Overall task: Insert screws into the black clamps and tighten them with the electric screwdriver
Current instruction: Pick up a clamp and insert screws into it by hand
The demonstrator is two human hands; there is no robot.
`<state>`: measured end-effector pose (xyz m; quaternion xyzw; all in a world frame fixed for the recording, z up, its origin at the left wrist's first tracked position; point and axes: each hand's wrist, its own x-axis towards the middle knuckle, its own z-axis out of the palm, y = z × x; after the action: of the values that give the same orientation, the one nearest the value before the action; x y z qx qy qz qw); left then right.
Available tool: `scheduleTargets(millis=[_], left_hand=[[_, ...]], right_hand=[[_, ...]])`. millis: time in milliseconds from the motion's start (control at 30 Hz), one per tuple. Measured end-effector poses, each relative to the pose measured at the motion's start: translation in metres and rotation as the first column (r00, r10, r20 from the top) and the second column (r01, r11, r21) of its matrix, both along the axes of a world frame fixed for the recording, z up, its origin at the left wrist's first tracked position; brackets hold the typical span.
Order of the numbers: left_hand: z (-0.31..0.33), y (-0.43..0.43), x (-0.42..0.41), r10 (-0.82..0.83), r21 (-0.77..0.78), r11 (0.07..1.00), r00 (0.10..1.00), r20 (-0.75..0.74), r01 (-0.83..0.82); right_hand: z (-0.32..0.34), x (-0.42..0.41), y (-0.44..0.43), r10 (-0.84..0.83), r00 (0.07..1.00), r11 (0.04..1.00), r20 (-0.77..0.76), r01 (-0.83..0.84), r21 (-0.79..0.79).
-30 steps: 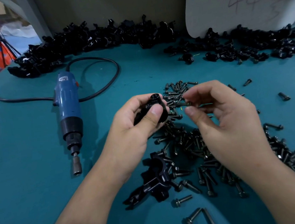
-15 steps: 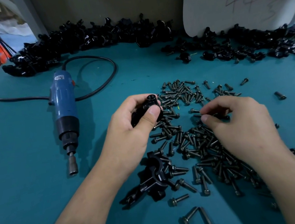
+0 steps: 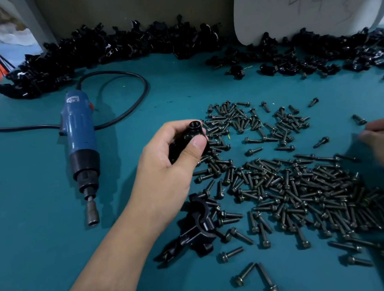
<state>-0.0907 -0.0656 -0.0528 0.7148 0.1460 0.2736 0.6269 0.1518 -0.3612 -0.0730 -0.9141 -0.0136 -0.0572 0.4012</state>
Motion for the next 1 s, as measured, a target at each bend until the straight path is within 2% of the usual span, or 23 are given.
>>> scheduleTargets(millis=[233,300,367,433,533,633,1000], left_hand=[[0.001,-0.002,-0.001,0.012,0.039,0.999,0.999,-0.035,-0.011],[0.001,-0.002,-0.001,0.018,0.036,0.999,0.999,-0.038,-0.017],[0.002,-0.002,0.000,0.021,0.037,0.999,0.999,-0.044,-0.019],[0.002,-0.002,0.000,0.021,0.043,0.999,0.999,-0.049,-0.019],[0.002,-0.002,0.000,0.024,0.046,0.999,0.998,-0.052,-0.022],[0.003,-0.003,-0.001,0.025,0.046,0.999,0.998,-0.058,-0.022],[0.005,-0.004,-0.002,0.027,0.068,0.997,0.996,-0.079,-0.022]], right_hand=[[0.025,-0.007,0.009,0.083,0.996,0.996,0.022,-0.082,-0.028],[0.045,-0.023,0.016,0.242,0.970,0.965,0.012,-0.240,-0.111],[0.063,-0.046,0.031,0.395,0.916,0.891,-0.064,-0.399,-0.218],[0.077,-0.068,0.044,0.536,0.820,0.777,-0.201,-0.572,-0.263],[0.086,-0.090,0.060,0.654,0.687,0.608,-0.317,-0.727,-0.320],[0.087,-0.096,0.071,0.730,0.609,0.530,-0.309,-0.791,-0.307],[0.069,-0.091,0.076,0.736,0.639,0.560,-0.223,-0.760,-0.328]])
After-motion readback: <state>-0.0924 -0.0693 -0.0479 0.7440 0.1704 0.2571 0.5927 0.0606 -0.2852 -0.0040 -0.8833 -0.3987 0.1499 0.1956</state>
